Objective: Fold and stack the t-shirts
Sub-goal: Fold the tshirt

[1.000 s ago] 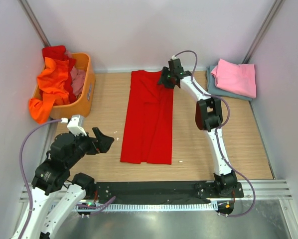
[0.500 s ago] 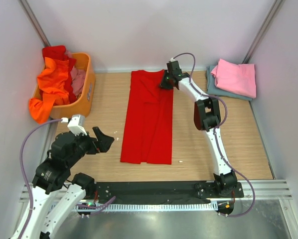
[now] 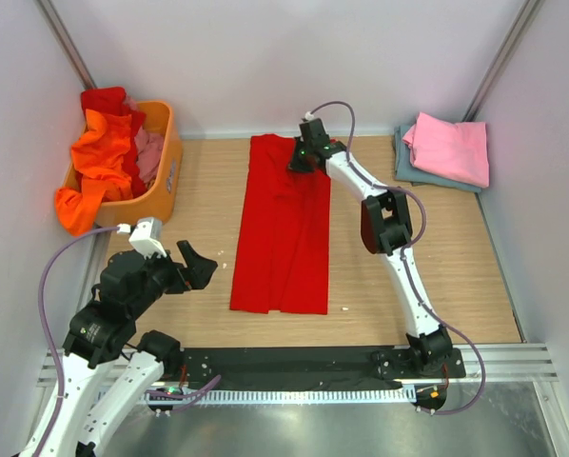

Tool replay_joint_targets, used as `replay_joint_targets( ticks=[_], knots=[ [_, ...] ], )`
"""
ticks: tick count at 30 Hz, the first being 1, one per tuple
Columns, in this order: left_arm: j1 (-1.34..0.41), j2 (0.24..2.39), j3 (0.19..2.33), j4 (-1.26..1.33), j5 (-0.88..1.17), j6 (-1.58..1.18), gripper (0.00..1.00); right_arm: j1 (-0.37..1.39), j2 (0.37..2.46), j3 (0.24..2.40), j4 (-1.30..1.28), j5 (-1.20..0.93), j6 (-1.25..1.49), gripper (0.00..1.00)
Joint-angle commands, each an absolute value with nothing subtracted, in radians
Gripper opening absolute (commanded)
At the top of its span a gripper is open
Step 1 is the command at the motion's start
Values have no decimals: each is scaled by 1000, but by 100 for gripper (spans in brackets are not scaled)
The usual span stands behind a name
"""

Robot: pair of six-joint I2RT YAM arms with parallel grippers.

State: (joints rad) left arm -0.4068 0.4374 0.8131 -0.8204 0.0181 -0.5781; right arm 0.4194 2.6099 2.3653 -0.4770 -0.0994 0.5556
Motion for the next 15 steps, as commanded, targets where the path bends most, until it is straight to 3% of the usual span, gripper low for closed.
replay_joint_targets(
  ticks=[1, 15],
  knots=[
    [-402, 442, 813, -801, 8, -592, 100, 469, 2545, 2413, -422, -92, 538, 5],
    [-402, 440, 813, -805, 8, -595, 100, 549, 2551, 2425, -258, -51, 561, 4]
  ],
)
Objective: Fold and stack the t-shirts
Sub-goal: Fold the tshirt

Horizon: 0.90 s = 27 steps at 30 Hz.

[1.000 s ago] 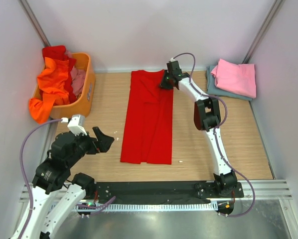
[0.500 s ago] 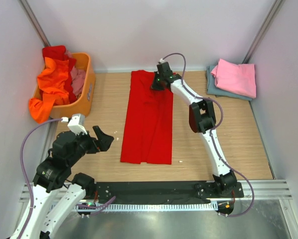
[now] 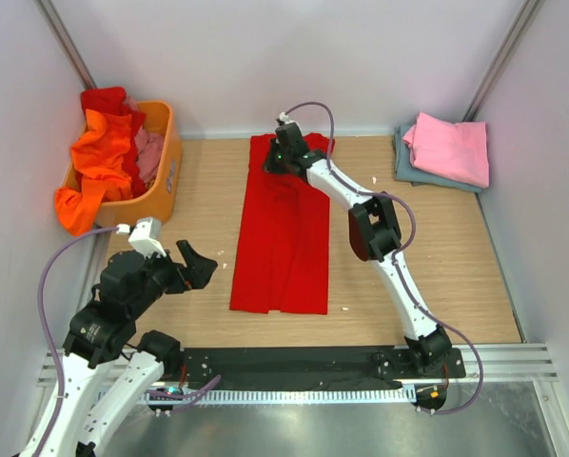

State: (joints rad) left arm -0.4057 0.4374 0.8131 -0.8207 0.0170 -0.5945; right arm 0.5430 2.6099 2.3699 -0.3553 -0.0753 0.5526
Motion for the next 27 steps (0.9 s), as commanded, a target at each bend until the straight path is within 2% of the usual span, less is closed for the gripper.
replay_joint_targets(
  ticks=[1, 7, 9, 10, 11, 12, 13, 16, 21, 27],
  knots=[
    [-402, 440, 811, -802, 6, -595, 100, 551, 2556, 2428, -256, -48, 568, 4],
    [-402, 449, 811, -805, 8, -597, 100, 555, 2597, 2405, -190, -74, 624, 4],
    [-402, 451, 811, -804, -20, -597, 100, 554, 2617, 2391, -153, -93, 644, 8],
    [-402, 454, 811, -805, -21, -597, 100, 554, 2629, 2399, -155, -101, 644, 14],
    [-402, 456, 811, -805, -21, -597, 100, 554, 2637, 2433, -172, -101, 640, 34],
    [-402, 459, 811, -805, -21, -597, 100, 552, 2645, 2442, -202, -103, 624, 41],
    [-402, 460, 813, -807, -23, -598, 100, 554, 2639, 2435, -213, -112, 618, 60],
    [-402, 457, 811, -805, -28, -598, 100, 557, 2586, 2376, -244, -144, 594, 76],
    [-402, 497, 827, -793, -22, -580, 100, 566, 2374, 2186, -275, -170, 517, 80],
    [-402, 684, 847, -804, -20, -702, 100, 526, 1921, 1786, -296, -26, 476, 85]
  ],
)
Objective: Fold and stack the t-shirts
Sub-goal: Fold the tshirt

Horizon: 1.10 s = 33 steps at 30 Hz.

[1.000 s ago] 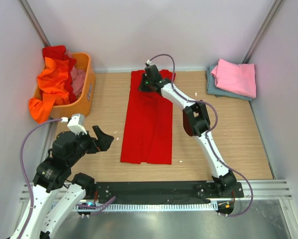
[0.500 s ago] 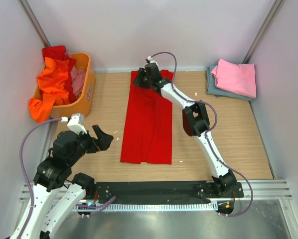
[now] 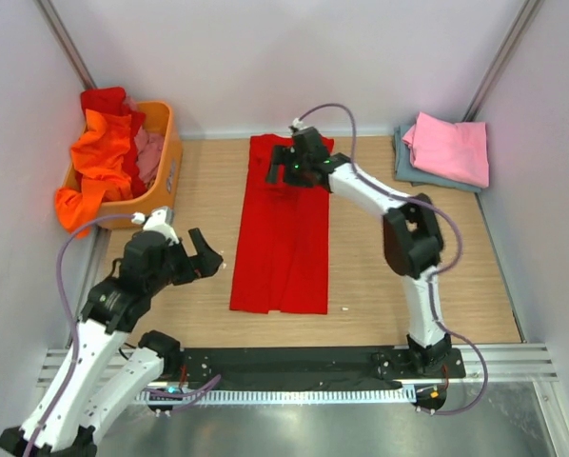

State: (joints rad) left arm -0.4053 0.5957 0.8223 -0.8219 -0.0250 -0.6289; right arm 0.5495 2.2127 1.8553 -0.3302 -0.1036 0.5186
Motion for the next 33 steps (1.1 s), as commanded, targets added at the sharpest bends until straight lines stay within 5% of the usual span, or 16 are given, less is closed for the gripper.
replay_joint_targets(
  ticks=[1, 9, 15, 23, 33],
  knots=[
    [-402, 715, 845, -801, -18, -721, 100, 516, 1875, 1694, -313, -20, 476, 86],
    [-462, 997, 805, -767, -60, -834, 96, 486, 1376, 1105, -465, 34, 616, 86],
    [-521, 1011, 683, -672, -78, -934, 85, 495, 1031, 631, -397, -89, 775, 72],
    [-541, 1045, 526, -514, -77, -994, 66, 555, 953, 419, -332, -163, 865, 57],
    [-548, 1158, 448, -354, -38, -997, 63, 682, 1080, 354, -163, -170, 966, 53]
  ],
)
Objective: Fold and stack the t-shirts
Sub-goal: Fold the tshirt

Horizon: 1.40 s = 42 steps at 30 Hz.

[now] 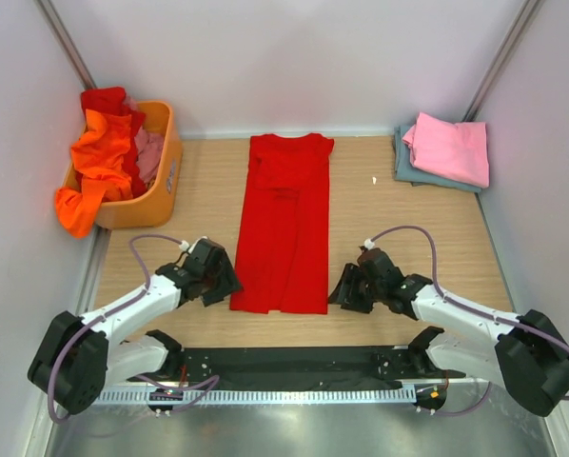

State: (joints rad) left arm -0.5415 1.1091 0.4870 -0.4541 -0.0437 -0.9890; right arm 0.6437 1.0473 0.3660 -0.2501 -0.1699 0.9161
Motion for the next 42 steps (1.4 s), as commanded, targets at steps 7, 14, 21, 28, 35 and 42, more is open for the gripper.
replay_joint_targets(
  ticks=[7, 14, 21, 28, 35, 42],
  knots=[
    [-558, 1175, 417, -310, -37, -1012, 54, 768, 1123, 331, -103, -134, 1029, 48],
    [-581, 1160, 400, -288, -35, -1031, 33, 801, 1155, 305, -57, -103, 1054, 35],
    [-623, 1166, 394, -282, -34, -1051, 4, 801, 1172, 304, -49, -69, 1034, 16],
    [-722, 1091, 396, -357, -58, -1126, 0, 802, 1000, 334, -285, -6, 1008, 1],
    [-900, 982, 455, -497, -107, -1247, 0, 842, 743, 304, -429, -40, 1083, 2],
    [-928, 959, 661, -701, -172, -1221, 0, 877, 733, 504, -555, -5, 1043, 1]
  ],
)
